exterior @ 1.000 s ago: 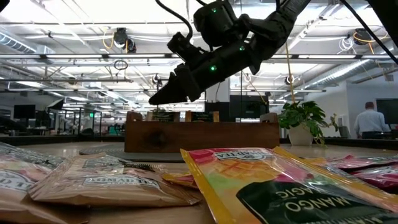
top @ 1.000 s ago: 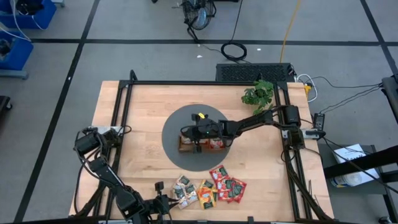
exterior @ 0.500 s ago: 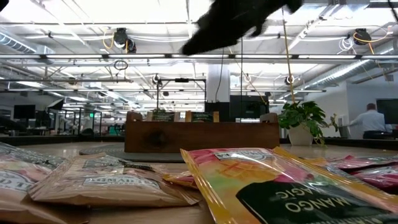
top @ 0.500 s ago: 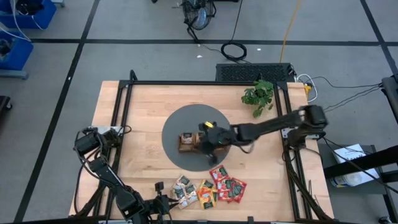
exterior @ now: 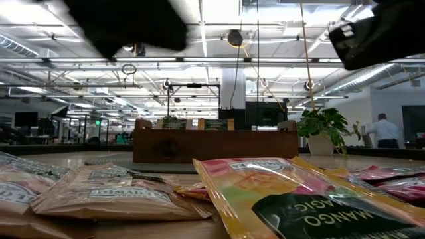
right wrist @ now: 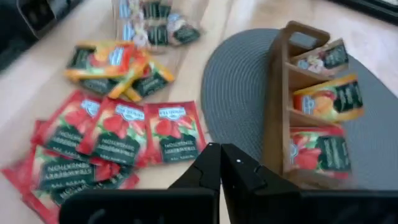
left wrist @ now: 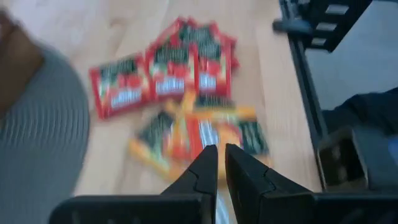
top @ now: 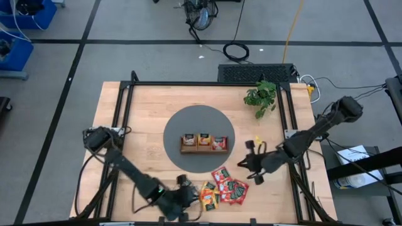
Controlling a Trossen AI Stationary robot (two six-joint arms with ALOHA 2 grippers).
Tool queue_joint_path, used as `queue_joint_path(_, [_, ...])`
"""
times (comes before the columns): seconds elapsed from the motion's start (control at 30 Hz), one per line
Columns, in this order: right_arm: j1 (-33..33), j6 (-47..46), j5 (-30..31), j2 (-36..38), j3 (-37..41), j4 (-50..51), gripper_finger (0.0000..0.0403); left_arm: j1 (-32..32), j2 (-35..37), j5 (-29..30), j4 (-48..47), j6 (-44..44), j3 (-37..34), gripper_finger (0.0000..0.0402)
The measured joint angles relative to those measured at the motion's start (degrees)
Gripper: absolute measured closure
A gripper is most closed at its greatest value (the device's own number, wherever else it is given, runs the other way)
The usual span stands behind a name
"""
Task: Pick & Place Tea
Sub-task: Put the strawberry tea sachet into the right compartment of the wooden organizer
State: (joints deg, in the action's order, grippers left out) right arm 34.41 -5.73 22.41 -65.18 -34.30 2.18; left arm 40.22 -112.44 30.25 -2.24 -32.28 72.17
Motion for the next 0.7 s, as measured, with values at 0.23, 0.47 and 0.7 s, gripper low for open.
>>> queue_joint_path(0.23, [2.51,-7.4,-4.49,-0.25,16.68,-30.83,0.0403,-8.28,0.02,-8.56,-0.38,10.44,3.93,0.0364])
queue_joint_path(0.47, [2.51,-21.07,-5.53,-12.44,25.14,-54.88,0.0395,-12.09,-2.65,-17.05,-0.38,5.24,3.91,0.0364])
queue_joint_path(0.7, [2.84,-20.38,-14.71,-24.37,15.82,-55.36,0.0372,-11.6,-5.67,-22.06,7.91,9.53,3.89,0.0364])
